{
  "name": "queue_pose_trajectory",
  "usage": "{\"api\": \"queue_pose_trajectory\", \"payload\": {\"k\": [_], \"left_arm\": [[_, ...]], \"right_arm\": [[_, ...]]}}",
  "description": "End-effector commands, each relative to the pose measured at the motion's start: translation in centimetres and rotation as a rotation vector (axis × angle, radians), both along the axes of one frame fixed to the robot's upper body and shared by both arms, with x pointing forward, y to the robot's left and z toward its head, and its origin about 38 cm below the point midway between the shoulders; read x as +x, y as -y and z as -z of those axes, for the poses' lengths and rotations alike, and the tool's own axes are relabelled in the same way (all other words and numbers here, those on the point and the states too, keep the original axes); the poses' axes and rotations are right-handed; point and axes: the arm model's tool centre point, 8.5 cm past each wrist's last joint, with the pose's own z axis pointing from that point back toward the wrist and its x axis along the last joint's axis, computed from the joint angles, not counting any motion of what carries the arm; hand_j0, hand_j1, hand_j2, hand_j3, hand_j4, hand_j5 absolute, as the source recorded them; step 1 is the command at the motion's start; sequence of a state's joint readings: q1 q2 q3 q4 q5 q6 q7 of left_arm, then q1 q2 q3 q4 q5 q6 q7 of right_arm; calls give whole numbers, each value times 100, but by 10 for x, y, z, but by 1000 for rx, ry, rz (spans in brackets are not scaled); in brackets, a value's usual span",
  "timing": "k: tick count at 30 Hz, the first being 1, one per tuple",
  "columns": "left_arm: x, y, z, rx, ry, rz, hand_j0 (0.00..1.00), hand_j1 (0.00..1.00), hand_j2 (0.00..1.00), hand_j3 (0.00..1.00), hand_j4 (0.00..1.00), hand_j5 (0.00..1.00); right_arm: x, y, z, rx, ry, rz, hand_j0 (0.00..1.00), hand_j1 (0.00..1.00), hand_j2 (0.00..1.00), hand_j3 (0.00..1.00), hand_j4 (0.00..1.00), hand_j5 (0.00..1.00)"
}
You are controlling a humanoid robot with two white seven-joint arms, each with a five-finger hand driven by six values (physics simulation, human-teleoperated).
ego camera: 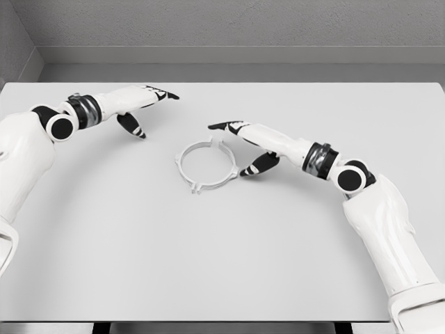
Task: Assemble PVC drainage pipe clamps
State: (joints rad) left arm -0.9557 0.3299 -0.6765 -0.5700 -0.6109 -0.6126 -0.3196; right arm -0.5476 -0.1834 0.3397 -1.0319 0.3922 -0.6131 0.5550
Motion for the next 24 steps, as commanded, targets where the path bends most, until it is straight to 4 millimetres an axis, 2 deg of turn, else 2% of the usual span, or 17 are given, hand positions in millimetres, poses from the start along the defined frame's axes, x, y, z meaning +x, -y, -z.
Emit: {"api": "queue_pose_trajectory", "payload": {"k": [1,24], "left_arm": [[1,-1,-3,-9,5,-5,100,100,100,100,100,100],[1,-3,-3,-8,5,-7,100,100,100,100,100,100]], "right_arm": [[0,2,3,5,-15,7,100,100,100,100,100,100],[4,-12,0,11,-9,-6,100,100,100,100,100,100]]}}
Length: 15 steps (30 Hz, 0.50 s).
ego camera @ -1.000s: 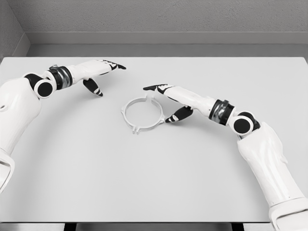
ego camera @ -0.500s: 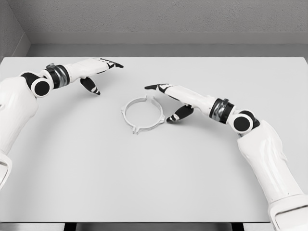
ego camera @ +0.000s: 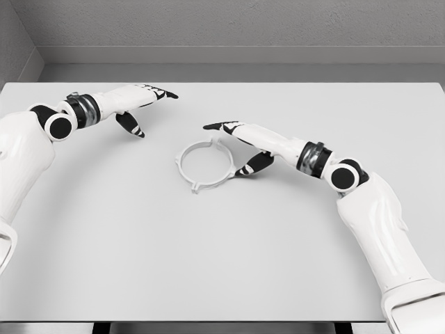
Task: Assemble PVC drainage pipe clamps
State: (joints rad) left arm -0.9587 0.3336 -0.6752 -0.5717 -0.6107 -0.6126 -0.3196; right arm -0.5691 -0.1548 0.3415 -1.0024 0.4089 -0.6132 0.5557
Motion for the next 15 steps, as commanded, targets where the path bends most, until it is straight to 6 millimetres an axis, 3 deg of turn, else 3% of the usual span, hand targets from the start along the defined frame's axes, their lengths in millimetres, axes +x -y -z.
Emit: {"api": "queue_pose_trajectory", "payload": {"k": [1,15], "left_arm": [[0,-1,-1,-8,2,-5,100,100,100,100,100,100],[1,-12,-4,1,6,-21,100,100,100,100,100,100]], "right_arm": [[0,0,-1,10,-2,2,100,100,100,100,100,100],[2,-8,-5,11,9,-8,100,100,100,100,100,100]]}}
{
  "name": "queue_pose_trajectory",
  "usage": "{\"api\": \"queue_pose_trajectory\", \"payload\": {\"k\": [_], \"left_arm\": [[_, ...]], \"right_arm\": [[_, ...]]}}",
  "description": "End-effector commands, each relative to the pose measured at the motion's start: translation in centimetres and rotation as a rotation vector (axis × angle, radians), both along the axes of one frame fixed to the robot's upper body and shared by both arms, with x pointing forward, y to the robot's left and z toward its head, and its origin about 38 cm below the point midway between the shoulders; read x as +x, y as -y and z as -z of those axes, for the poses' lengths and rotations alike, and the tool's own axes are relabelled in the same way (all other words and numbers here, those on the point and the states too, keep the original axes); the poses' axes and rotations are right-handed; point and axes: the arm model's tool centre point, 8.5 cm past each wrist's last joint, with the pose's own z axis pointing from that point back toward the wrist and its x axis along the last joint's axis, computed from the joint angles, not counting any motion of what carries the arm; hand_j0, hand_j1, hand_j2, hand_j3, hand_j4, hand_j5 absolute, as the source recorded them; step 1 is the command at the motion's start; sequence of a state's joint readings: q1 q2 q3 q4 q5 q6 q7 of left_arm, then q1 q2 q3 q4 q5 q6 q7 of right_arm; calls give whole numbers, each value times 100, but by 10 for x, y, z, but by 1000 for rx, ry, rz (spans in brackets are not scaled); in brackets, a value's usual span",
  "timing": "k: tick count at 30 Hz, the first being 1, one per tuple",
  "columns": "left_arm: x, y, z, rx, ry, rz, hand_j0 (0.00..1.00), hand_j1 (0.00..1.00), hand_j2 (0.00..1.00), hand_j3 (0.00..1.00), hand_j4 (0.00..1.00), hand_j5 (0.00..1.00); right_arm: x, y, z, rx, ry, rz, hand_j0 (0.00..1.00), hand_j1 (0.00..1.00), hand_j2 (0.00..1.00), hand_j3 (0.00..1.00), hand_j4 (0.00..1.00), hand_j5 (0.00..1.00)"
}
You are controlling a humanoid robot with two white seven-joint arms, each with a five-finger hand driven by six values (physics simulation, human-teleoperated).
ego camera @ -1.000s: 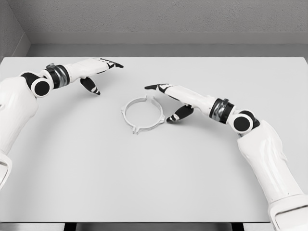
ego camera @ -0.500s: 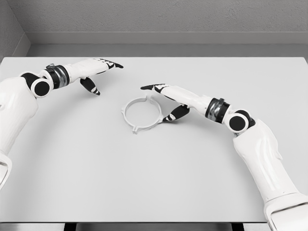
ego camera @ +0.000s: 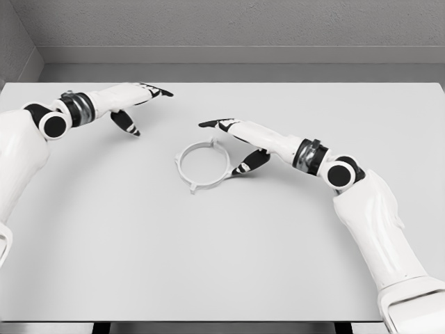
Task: Assemble PVC drainage pipe clamps
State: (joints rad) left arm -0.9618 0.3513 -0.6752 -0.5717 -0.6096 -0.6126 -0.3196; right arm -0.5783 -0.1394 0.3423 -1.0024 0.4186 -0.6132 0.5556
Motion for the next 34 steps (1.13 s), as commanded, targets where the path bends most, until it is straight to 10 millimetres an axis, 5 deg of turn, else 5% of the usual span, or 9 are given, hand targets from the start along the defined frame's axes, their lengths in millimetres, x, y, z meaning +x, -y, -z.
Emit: {"api": "queue_pose_trajectory", "payload": {"k": [1,13,21,24,28,32,34], "left_arm": [[0,-2,-1,-8,2,-7,100,100,100,100,100,100],[0,-8,-4,-15,4,-18,100,100,100,100,100,100],[-1,-36,-11,2,14,-59,100,100,100,100,100,100],[-4,-69,-19,21,25,-108,100,100,100,100,100,100],[-9,-99,-26,37,32,-156,100,100,100,100,100,100],[-9,-106,-30,27,40,-174,100,100,100,100,100,100],[-10,-106,-29,27,38,-173,100,100,100,100,100,100]], "right_arm": [[0,-1,-1,9,-2,2,100,100,100,100,100,100],[2,-1,-4,16,5,6,100,100,100,100,100,100],[4,21,-10,17,22,39,100,100,100,100,100,100],[-15,66,-50,101,150,101,100,100,100,100,100,100],[-79,162,-102,213,306,209,100,100,100,100,100,100],[-103,203,-103,248,296,275,100,100,100,100,100,100],[-106,208,-99,243,287,290,100,100,100,100,100,100]]}}
